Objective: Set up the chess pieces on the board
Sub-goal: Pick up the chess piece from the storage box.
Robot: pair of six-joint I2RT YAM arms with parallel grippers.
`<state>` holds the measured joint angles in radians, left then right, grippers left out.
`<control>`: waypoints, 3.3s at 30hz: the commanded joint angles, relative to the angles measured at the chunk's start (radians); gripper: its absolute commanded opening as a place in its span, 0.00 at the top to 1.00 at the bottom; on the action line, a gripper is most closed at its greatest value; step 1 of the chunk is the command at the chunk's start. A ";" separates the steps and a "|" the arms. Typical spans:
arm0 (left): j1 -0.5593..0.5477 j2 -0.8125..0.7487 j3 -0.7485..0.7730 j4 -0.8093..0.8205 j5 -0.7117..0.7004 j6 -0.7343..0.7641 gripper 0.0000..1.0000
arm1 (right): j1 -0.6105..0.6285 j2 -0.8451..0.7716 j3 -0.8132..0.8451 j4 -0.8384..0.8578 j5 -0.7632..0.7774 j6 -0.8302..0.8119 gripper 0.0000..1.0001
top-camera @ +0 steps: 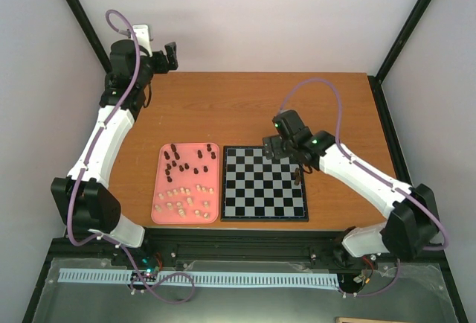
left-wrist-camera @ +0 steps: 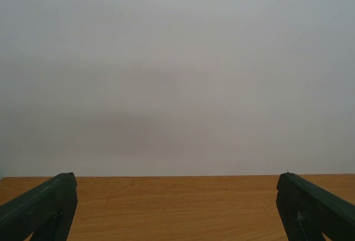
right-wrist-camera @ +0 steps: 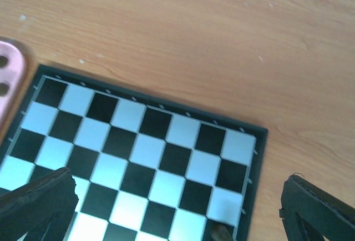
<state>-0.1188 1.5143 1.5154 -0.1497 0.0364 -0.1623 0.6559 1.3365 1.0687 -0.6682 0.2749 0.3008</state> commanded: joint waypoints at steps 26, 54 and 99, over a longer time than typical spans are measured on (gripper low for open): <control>-0.003 -0.081 -0.031 0.064 -0.009 -0.002 0.00 | 0.192 0.874 0.865 0.068 -0.386 -0.300 0.33; -0.004 -0.063 -0.024 0.061 -0.026 0.004 0.00 | 0.252 1.058 1.017 -0.038 -0.417 -0.374 0.54; -0.003 -0.057 -0.020 0.057 -0.035 0.009 0.00 | 0.251 0.896 0.872 0.053 -0.325 -0.369 0.96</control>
<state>-0.1188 1.4506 1.4796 -0.1204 0.0078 -0.1631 0.8993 2.3707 1.9991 -0.6827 -0.0525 -0.0601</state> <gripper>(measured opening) 0.998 0.091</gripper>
